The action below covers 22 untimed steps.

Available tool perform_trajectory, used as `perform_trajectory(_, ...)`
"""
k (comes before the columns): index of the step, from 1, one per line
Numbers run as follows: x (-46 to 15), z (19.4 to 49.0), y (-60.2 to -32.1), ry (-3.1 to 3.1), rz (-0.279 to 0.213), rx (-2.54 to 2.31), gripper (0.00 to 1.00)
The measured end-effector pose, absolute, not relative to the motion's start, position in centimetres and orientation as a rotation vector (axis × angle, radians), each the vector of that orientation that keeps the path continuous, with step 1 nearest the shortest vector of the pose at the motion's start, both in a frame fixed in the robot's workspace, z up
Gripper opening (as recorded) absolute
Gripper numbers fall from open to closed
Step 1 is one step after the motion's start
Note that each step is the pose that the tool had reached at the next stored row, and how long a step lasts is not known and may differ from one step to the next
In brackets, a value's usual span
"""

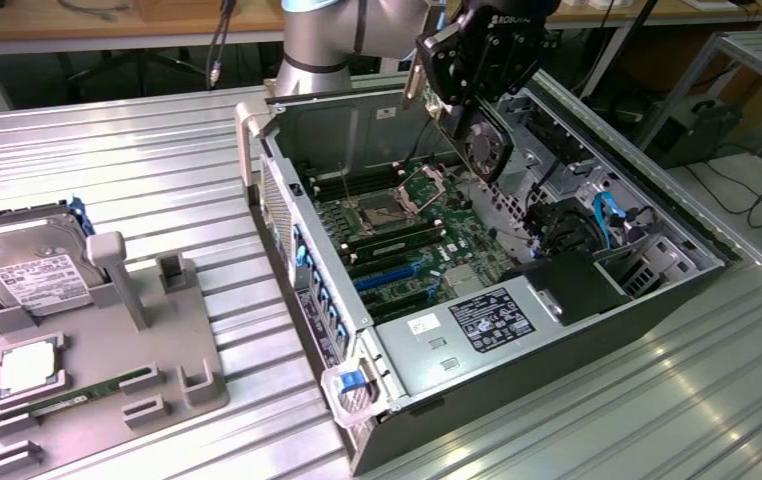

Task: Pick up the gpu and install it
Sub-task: 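Insert the gpu into the slot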

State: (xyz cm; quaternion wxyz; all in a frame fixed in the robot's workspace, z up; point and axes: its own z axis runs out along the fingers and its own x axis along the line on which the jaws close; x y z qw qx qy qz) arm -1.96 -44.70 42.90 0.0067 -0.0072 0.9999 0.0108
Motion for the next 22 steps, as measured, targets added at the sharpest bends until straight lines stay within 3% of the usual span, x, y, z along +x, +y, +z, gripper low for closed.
perform_trajectory(22,-1.96,42.90,-44.73,3.114,0.037,-0.319,0.28)
